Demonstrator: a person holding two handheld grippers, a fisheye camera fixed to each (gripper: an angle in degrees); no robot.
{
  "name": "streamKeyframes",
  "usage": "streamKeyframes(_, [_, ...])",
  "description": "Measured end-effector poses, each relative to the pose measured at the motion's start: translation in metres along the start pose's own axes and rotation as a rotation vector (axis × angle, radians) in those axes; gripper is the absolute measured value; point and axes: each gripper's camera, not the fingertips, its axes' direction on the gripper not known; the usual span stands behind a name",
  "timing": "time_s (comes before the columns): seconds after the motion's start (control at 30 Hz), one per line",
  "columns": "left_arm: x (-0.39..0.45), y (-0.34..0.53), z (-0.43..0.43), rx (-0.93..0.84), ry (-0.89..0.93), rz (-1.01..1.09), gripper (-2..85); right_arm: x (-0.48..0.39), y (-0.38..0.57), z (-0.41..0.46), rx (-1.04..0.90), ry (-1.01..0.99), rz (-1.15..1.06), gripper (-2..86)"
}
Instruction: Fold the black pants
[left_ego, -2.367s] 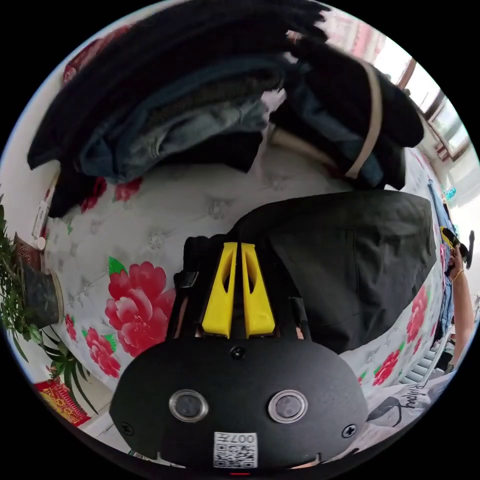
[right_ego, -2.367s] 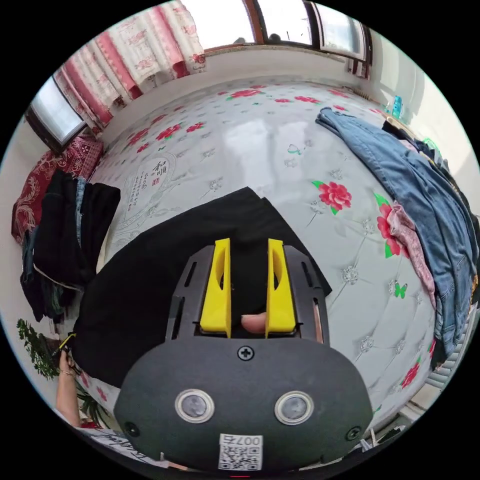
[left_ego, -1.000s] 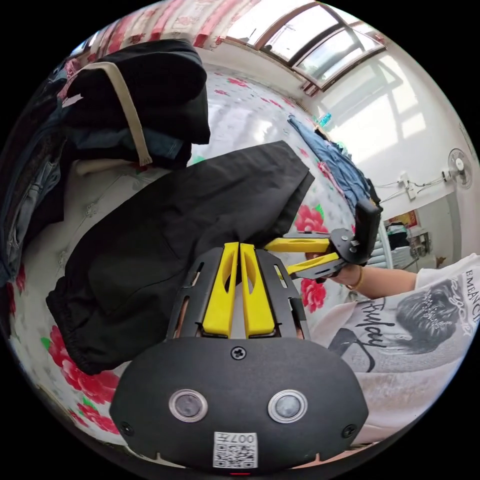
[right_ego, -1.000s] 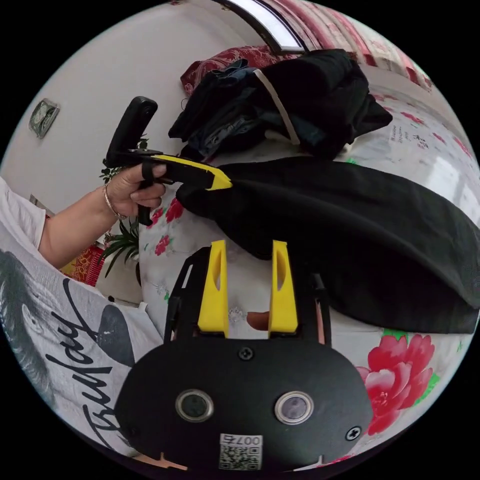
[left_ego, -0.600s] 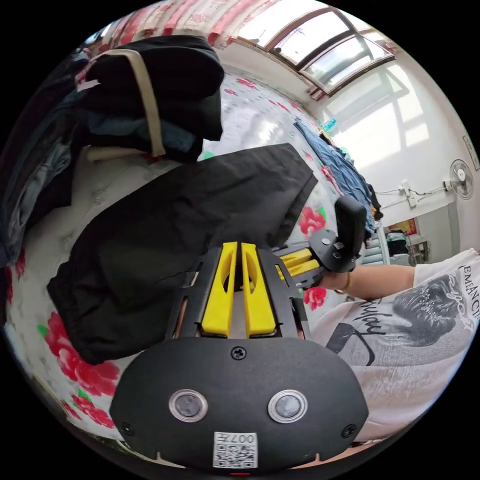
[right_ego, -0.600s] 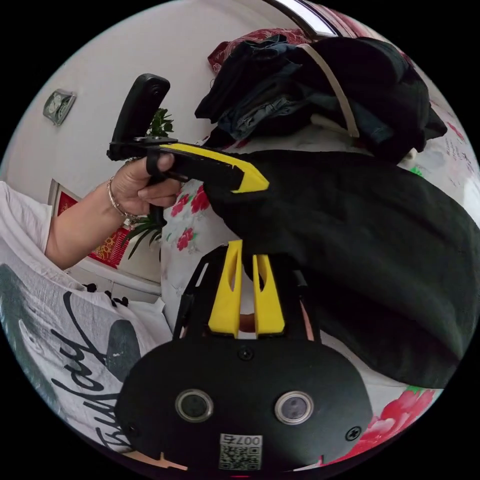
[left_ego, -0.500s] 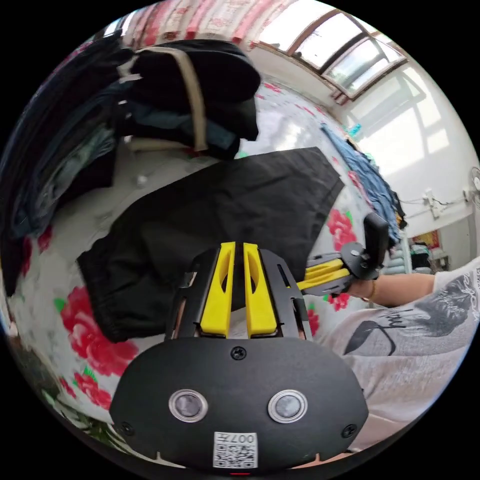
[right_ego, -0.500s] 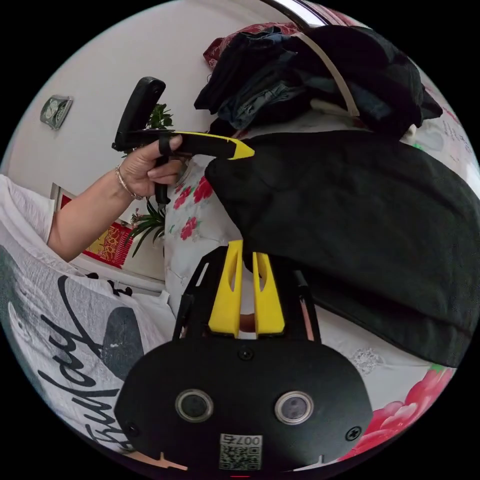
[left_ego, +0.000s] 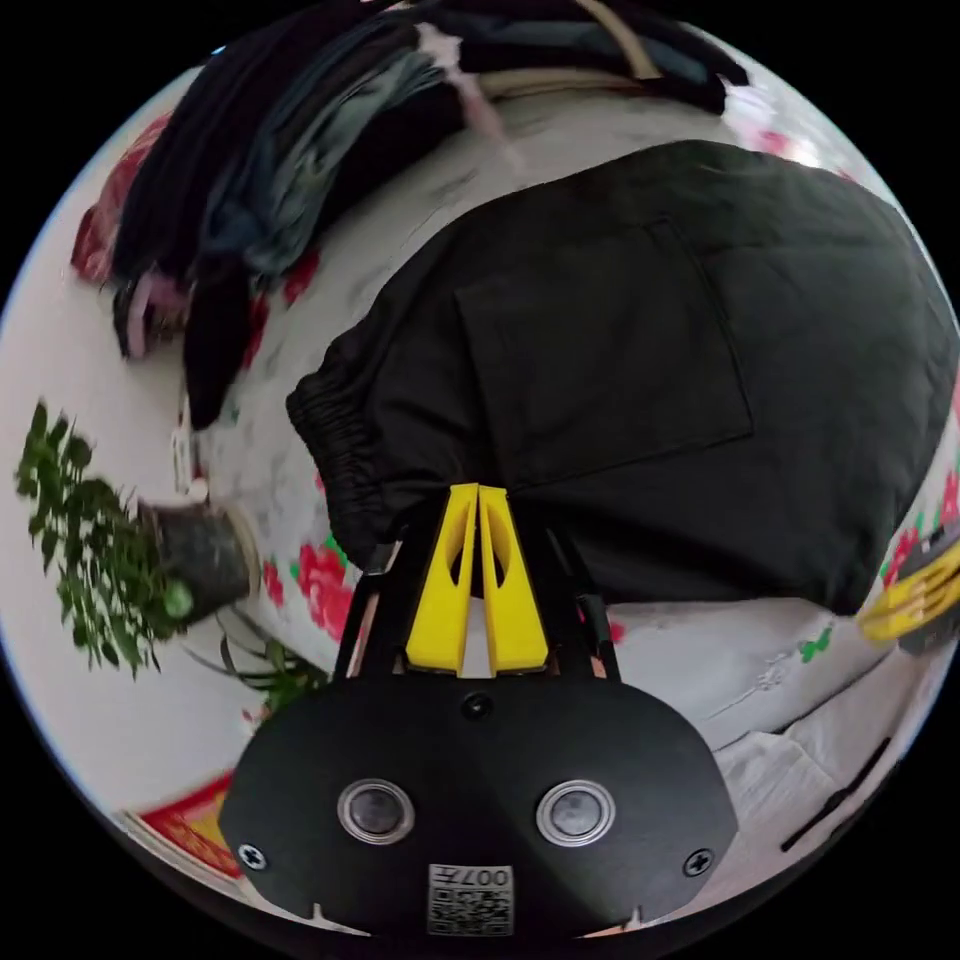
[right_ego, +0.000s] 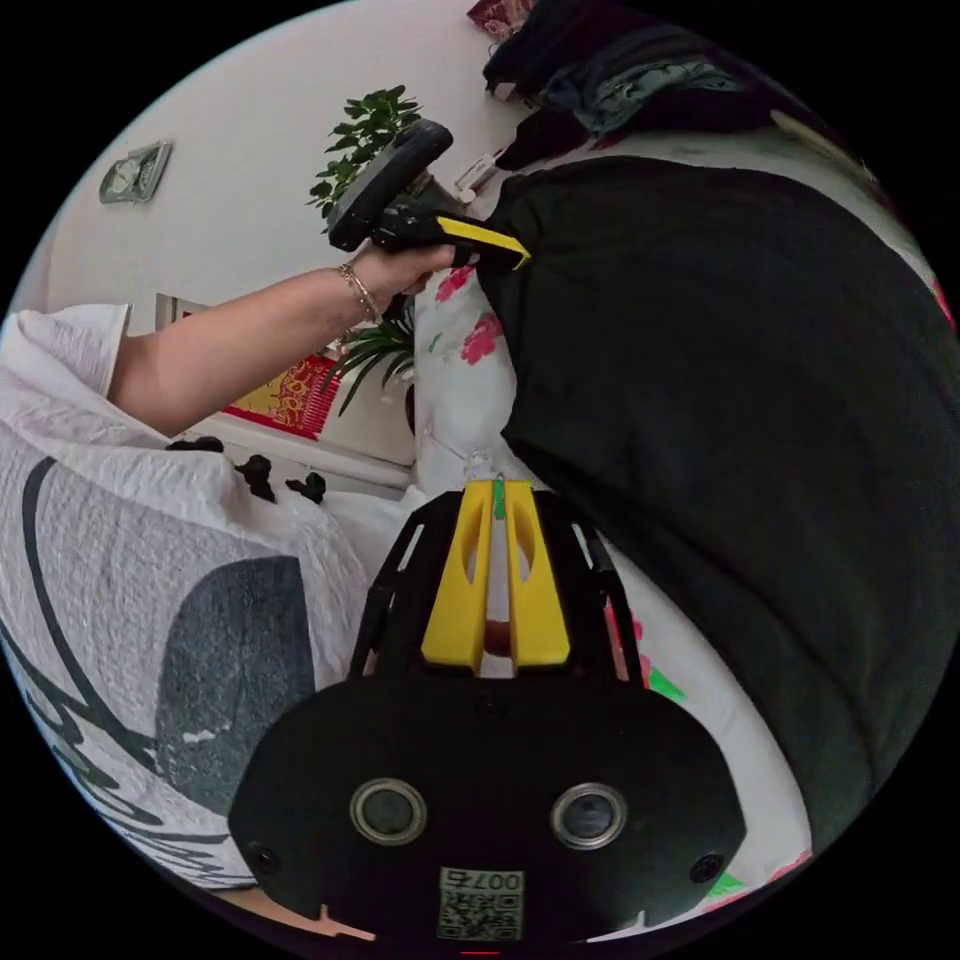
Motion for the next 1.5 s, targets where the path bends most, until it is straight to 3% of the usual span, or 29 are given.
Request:
streamKeyframes(0.07, [-0.021,0.018,0.001,-0.007,0.033,-0.132,-0.5,-0.005,0.008,-0.010,0.002,0.030,-0.008,1.7])
streamKeyframes(0.17, [-0.035,0.051,-0.031,0.150,0.069,-0.227,-0.1,0.003,0.045,-0.068,0.179,0.173,0.106,2.1])
streamKeyframes(0.3, [0.019,0.065,-0.087,0.388,0.266,0.020,4.0,0.041,0.136,-0.186,0.546,0.627,0.569,2.5])
streamKeyframes(0.43, [0.121,0.055,-0.089,0.319,0.415,0.345,6.5,0.075,0.198,-0.253,0.671,0.901,0.896,3.2])
streamKeyframes(0.5, [0.154,0.051,-0.073,0.234,0.338,0.421,5.9,0.097,0.203,-0.258,0.604,0.900,0.958,3.3])
streamKeyframes(0.6, [0.166,0.051,-0.068,0.260,0.276,0.468,0.8,0.123,0.199,-0.250,0.485,0.885,1.014,3.0])
streamKeyframes(0.8, [0.150,0.028,-0.061,0.189,0.355,0.477,-0.9,0.105,0.185,-0.238,0.417,1.028,0.887,0.8])
streamKeyframes(1.03, [0.108,0.036,-0.089,0.292,0.472,0.453,-1.0,0.045,0.230,-0.278,0.688,0.978,0.859,-0.2])
streamKeyframes(1.23, [0.130,0.036,-0.031,0.149,0.411,0.545,-1.0,0.073,0.263,-0.264,0.631,0.872,1.004,0.0])
streamKeyframes(1.3, [0.124,0.035,-0.028,0.193,0.440,0.520,-1.0,0.077,0.269,-0.262,0.590,0.885,1.022,0.2])
streamKeyframes(1.5, [0.097,0.031,-0.015,0.160,0.526,0.425,-1.0,0.060,0.306,-0.278,0.777,0.807,1.106,3.2])
